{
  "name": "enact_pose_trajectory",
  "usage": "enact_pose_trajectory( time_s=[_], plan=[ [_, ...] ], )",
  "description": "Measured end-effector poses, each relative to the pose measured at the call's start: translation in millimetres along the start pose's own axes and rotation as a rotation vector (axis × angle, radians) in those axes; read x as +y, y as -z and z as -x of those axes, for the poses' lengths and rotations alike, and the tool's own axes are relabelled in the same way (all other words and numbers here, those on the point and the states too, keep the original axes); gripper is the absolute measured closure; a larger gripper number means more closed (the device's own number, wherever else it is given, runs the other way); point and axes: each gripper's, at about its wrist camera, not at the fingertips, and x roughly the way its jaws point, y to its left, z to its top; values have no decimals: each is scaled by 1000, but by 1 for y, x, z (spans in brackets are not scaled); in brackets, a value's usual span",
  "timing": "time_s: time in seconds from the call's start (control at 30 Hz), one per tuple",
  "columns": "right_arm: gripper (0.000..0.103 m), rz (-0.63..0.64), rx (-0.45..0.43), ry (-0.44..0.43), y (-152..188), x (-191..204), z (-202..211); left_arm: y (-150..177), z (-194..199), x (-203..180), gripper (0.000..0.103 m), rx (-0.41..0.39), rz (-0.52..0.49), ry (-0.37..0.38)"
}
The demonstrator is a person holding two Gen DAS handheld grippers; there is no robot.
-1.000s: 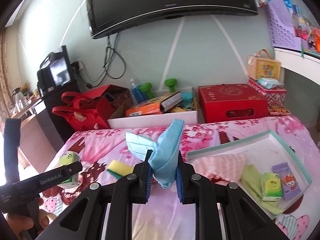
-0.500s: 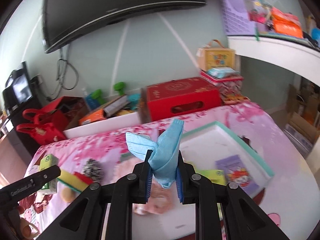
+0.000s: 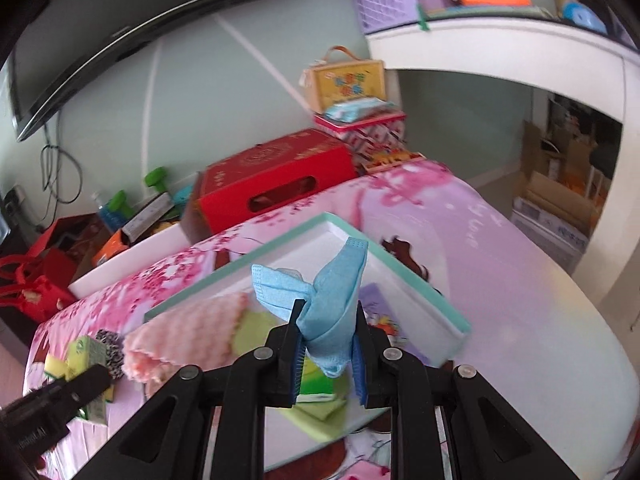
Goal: Organize soft objects
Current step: 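Carry the mask and tissue pack over the white tray with both grippers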
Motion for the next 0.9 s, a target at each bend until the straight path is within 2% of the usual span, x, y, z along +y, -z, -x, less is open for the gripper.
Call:
enact_pose_trajectory(
  time_s=[0.17,0.43,0.8,0.9],
  plan=[
    [82,-36,19,5,0,-15,-12,4,-26,-27,52,47,-50,21],
    [82,-36,45,18,3,-16,-27,10,-63,-54,52,106,-98,24],
    [82,-22,80,13,9,-10,-40,11,-87,-60,52,123,-120,-5],
    [79,-18,86,11,10,-9,-42,11,-92,-58,52,125,-118,-12]
  ],
)
